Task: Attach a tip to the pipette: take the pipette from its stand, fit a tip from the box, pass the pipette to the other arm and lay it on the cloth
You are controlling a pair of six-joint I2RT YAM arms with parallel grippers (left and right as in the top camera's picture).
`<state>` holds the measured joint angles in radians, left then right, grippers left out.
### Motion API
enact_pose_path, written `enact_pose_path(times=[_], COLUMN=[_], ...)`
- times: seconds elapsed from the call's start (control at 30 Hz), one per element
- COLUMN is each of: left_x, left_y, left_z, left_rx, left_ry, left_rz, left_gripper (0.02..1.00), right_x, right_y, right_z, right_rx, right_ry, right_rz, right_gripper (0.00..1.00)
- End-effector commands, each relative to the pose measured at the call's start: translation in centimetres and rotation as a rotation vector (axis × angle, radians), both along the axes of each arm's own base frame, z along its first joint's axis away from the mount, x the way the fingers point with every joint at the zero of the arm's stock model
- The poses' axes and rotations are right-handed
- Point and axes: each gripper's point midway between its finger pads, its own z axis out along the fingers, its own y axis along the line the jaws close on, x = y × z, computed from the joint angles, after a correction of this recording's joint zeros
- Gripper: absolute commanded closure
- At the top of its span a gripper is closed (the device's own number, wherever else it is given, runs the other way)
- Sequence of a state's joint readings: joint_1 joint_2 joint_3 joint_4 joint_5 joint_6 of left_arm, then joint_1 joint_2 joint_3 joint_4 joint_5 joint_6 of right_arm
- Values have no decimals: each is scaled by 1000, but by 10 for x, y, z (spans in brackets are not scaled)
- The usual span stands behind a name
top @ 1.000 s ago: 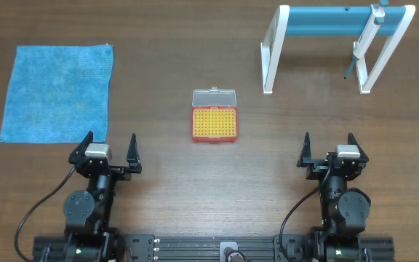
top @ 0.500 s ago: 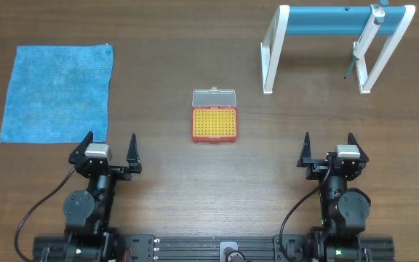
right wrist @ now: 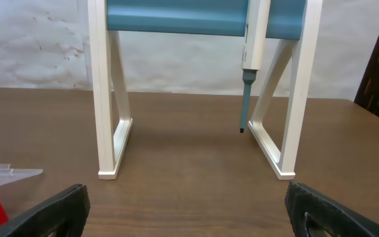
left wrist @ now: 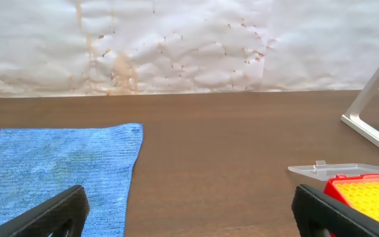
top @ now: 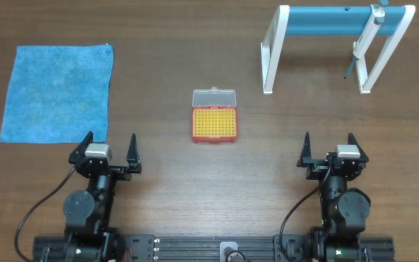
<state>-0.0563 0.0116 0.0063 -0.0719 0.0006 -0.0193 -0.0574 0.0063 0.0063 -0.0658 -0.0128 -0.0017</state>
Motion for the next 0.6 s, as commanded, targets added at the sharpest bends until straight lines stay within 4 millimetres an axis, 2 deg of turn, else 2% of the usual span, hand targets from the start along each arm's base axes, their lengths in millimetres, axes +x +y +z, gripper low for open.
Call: enact_pose_path(times=[0.03, 0.1, 0.13, 0.23, 0.33, 0.4, 0.47, 0.53, 0.6], left_x=[-1, -1, -1, -1, -1, -1, -1, -1, -1], left_y=[-2, -2, -2, -2, -2, -2, -2, -2, -2], left_z=[-1, -1, -1, -1, -1, -1, -1, -1, -1], left_rx=[19, 19, 20, 19, 19, 19, 19, 19, 19], left_ry=[2, 2, 2, 2, 2, 2, 1, 2, 2], left_rz=[-15, -15, -15, -15, -15, -15, -15, -15, -15], left_gripper=[20, 20, 20, 20, 20, 20, 20, 20, 20], right_x=[4, 10, 17, 49, 80, 101, 109, 105, 100], right_y=[-2, -2, -3, -5, -20, -33, -46, -63, -82], right_z=[-24, -32, -28, 2, 27, 44, 59, 73, 77], right_rx=[66, 93, 93, 38, 22, -1, 12, -18, -65], right_ry=[111, 184, 210, 296, 330, 330, 300, 258, 235], right_rz=[-17, -23, -24, -15, -40, 19, 80, 130, 114], right_gripper=[27, 27, 27, 25, 25, 27, 25, 25, 25])
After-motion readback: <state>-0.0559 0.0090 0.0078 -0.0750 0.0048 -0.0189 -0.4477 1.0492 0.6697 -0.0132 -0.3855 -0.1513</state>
